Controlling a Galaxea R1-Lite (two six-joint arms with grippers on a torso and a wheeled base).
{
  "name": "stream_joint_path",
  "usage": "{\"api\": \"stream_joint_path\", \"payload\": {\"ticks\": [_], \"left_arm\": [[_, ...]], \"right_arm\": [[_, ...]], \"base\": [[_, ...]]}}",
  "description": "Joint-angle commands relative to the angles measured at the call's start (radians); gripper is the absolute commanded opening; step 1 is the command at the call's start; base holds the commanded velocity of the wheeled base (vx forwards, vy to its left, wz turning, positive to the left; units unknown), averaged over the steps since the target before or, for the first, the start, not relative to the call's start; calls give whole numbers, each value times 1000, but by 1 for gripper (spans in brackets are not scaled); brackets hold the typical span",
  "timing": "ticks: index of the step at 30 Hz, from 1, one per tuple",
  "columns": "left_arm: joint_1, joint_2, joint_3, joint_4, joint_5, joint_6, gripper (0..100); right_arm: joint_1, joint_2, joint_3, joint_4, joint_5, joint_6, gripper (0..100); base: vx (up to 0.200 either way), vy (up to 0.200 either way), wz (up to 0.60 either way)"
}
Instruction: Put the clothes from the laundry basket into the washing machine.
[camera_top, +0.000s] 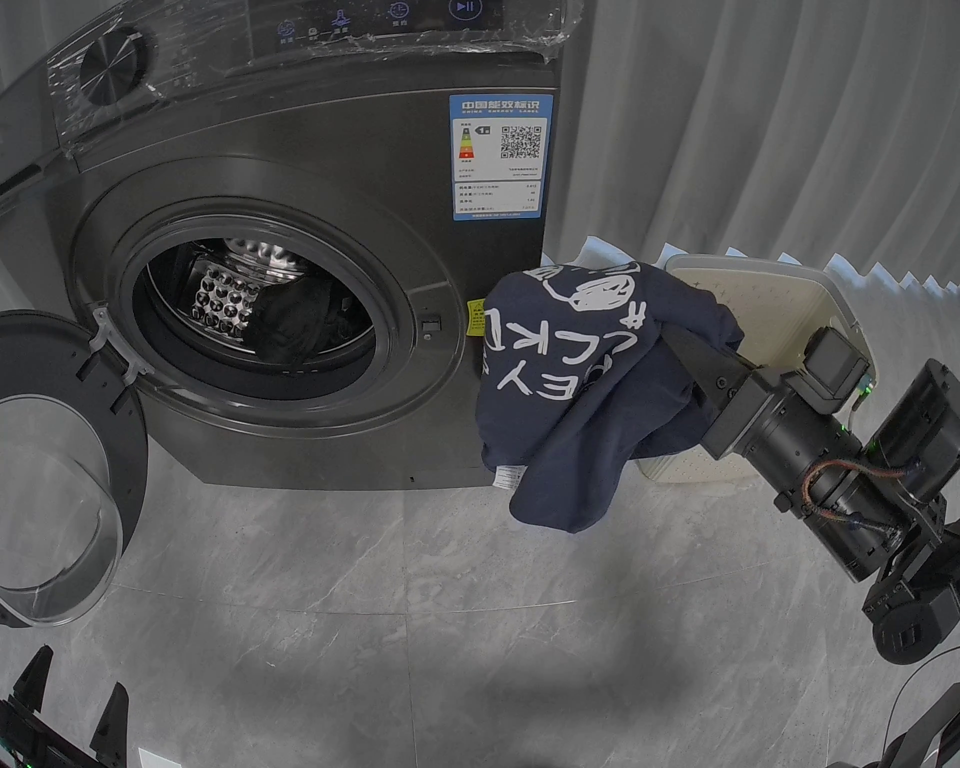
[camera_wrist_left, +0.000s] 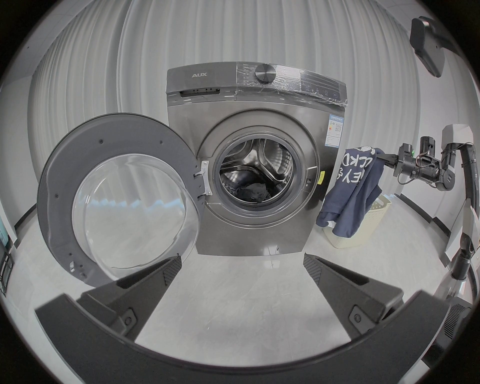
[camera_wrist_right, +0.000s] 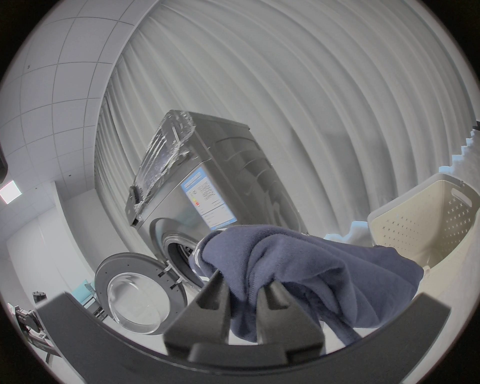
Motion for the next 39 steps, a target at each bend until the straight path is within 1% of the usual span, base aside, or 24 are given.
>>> {"api": "stream_joint_path", "payload": {"ticks": [1,10,16,39], "left_arm": [[0,-6,16,0,0,0,100],[0,-6,16,0,0,0,100],[0,-6,16,0,0,0,100],[0,-6,16,0,0,-2,100]], "right_arm": [[1,2,4,-1,0,0,0],[-1,1,2,-1,0,0,0],[-1,2,4,-1,0,0,0],[-7,1,0,-1,2,2,0]], "base": [[-200,0,0],[-200,0,0],[0,0,0],[0,200,0]]}}
